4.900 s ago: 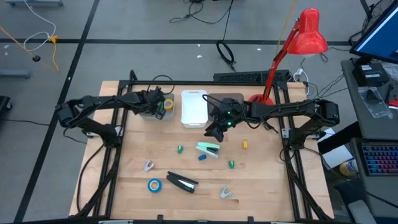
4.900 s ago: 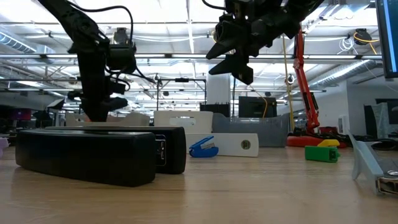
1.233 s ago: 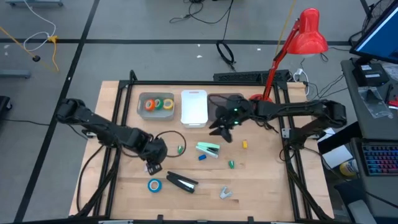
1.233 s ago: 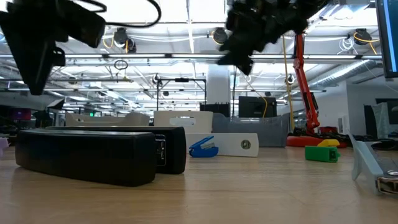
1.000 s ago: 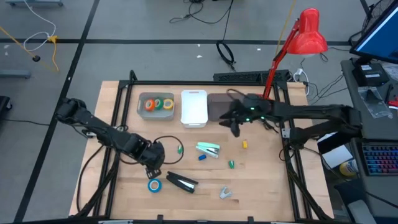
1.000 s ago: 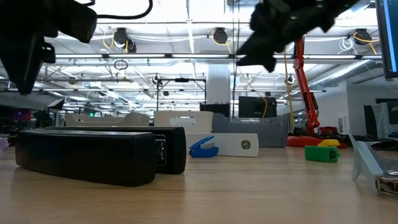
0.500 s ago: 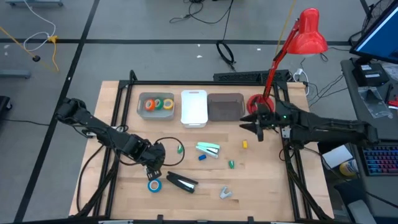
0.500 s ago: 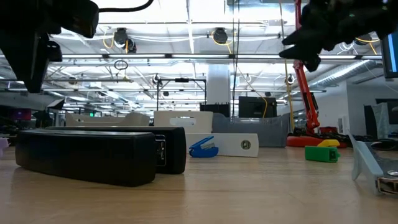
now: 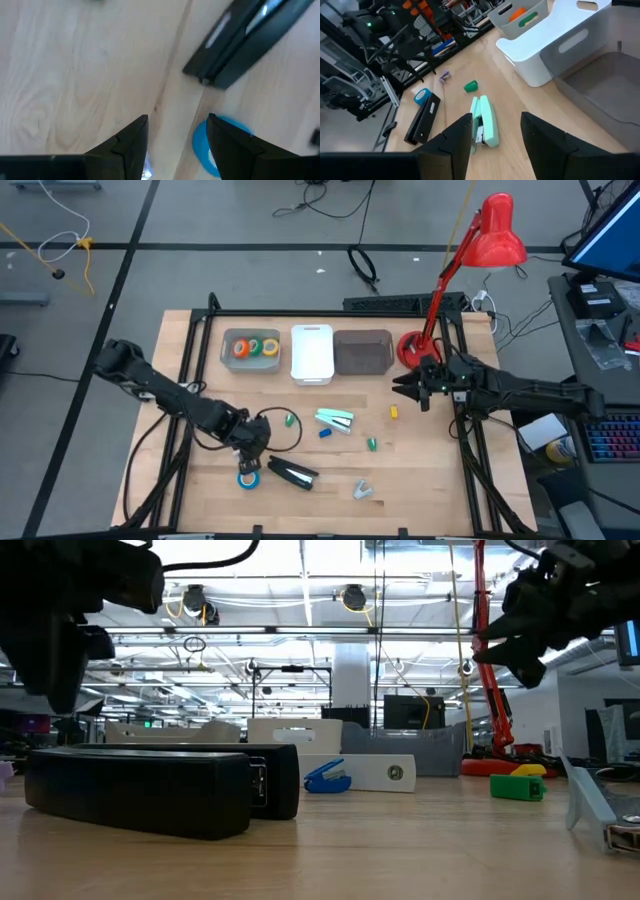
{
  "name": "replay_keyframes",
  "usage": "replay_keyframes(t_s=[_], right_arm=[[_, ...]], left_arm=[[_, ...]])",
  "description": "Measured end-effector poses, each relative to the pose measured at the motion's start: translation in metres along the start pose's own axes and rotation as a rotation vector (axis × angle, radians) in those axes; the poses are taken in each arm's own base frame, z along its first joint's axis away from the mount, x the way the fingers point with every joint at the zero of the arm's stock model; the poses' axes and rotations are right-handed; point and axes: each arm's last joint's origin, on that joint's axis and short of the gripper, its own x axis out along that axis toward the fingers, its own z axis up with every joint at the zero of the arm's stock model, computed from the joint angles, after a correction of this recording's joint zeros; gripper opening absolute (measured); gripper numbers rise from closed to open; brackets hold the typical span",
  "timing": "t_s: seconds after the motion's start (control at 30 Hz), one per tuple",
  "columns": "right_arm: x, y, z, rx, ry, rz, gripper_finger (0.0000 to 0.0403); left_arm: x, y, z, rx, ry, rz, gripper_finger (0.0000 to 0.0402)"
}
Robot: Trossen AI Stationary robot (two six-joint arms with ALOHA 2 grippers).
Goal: Pick and place Stapler, Stapler remover, tape
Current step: Put the blue tape into the gray bin
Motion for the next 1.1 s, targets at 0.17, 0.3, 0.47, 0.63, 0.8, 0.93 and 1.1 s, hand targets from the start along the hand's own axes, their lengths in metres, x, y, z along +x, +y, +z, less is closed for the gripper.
replay_keyframes(t_s=[0.17, 0.3, 0.47, 0.63, 0.8, 0.93, 1.1], right_arm=[[0.000, -0.001, -0.001, -0.001, 0.001, -0.001, 0.0160], [0.000, -0.001, -0.001, -0.009, 0.001, -0.001, 0.0162], [0.000, -0.001, -0.001, -0.011, 0.001, -0.001, 0.0160], [0.000, -0.001, -0.001, -0.014, 0.000, -0.003, 0.0162], [0.000, -0.001, -0.001, -0.013, 0.000, -0.003, 0.0160], [0.000, -0.001, -0.001, -0.014, 0.000, -0.003, 0.0161], [0.000, -0.001, -0.001, -0.013, 0.000, -0.004, 0.0161]], left_arm=[[0.021, -0.010, -0.009, 0.184, 0.102, 0.008, 0.0200], [0.032, -0.017, -0.017, 0.261, 0.150, 0.019, 0.0200], [0.033, -0.022, -0.021, 0.290, 0.150, 0.014, 0.0200], [0.034, -0.027, -0.022, 0.365, 0.104, 0.004, 0.0200], [0.042, -0.029, -0.022, 0.410, 0.110, 0.024, 0.0200], [0.053, -0.029, -0.024, 0.415, 0.150, 0.038, 0.0200], [0.062, -0.030, -0.025, 0.419, 0.196, 0.030, 0.0200]])
